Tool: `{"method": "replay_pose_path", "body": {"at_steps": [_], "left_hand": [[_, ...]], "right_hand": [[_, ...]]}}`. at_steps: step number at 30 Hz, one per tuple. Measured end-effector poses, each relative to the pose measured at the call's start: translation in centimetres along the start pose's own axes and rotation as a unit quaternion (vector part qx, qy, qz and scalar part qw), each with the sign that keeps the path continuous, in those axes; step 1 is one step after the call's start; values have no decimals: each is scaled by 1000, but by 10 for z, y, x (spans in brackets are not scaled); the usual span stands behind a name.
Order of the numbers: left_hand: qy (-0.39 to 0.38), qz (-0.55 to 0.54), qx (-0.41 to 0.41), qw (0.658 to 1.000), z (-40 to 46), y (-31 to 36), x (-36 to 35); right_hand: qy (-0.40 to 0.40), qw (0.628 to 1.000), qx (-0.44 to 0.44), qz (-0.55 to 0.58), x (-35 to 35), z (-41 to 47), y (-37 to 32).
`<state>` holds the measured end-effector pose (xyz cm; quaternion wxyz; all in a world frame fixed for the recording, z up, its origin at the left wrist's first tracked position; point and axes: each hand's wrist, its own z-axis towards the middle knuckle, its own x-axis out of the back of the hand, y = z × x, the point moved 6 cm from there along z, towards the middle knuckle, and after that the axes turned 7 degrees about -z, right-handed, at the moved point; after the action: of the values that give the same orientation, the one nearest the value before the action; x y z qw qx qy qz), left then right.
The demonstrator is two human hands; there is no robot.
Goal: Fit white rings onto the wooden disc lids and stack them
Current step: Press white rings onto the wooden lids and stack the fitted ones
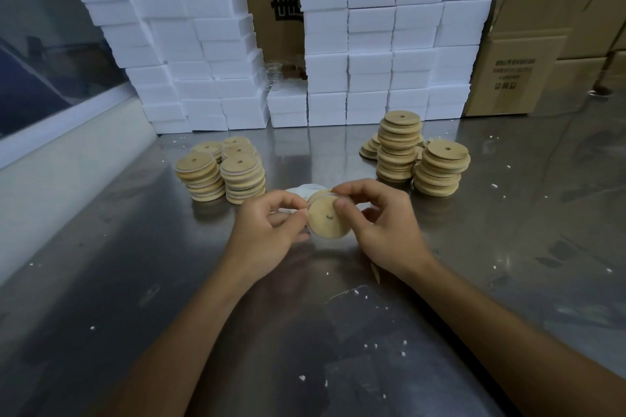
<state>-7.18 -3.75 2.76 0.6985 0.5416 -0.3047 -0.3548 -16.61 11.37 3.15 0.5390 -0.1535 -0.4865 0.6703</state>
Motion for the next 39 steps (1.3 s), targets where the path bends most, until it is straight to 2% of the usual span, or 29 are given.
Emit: {"method": "replay_pose_path", "body": {"at_steps": [6, 11, 17, 24, 27, 33, 39], "left_hand": [[4, -55, 83, 995, -2, -10, -1], [15, -51, 60, 997, -2, -9, -1], [67, -136, 93, 984, -1, -12, 4], [7, -126, 135, 983, -3, -12, -1], [9, -149, 129, 980, -3, -11, 0], [106, -212, 66, 969, 8, 7, 29], [207, -266, 58, 940, 37, 23, 62]], "right_hand": [[21, 1000, 1, 20, 1, 0, -2], [15, 999, -25, 46, 2, 0, 3], [-55, 984, -81, 148, -11, -2, 6], [-16, 981, -90, 169, -1, 2, 10], [-16, 982, -93, 164, -3, 1, 10], [-3, 984, -122, 133, -1, 2, 15], [6, 984, -136, 115, 1, 3, 21]]}}
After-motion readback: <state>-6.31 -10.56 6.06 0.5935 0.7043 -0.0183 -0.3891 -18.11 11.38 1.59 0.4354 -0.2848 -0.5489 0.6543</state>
